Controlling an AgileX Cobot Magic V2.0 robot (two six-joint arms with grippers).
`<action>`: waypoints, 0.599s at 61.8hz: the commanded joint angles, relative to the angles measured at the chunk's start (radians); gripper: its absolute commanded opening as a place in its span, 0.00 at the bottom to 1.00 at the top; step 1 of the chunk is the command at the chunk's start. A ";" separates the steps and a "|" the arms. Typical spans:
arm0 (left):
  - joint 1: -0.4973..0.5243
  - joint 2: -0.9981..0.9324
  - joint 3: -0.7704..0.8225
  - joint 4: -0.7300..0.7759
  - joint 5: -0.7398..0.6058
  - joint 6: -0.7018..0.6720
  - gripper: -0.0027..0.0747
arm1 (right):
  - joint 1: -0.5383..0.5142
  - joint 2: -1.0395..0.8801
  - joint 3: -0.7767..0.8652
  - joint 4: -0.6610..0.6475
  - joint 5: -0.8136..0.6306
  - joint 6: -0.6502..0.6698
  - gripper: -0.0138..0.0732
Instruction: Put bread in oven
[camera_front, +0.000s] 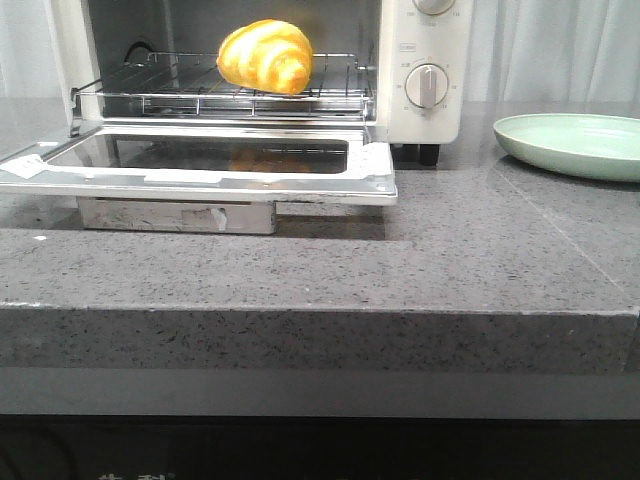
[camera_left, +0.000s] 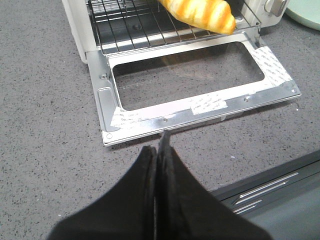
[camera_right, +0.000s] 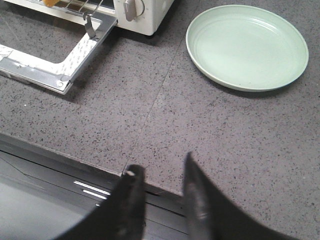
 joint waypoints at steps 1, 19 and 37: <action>-0.001 -0.003 -0.026 0.008 -0.068 -0.008 0.01 | -0.005 0.003 -0.021 -0.025 -0.069 -0.010 0.16; -0.001 -0.003 -0.026 0.008 -0.068 -0.008 0.01 | -0.005 0.003 -0.021 -0.025 -0.070 -0.010 0.08; 0.050 -0.033 0.000 0.008 -0.080 -0.008 0.01 | -0.005 0.003 -0.021 -0.025 -0.070 -0.010 0.08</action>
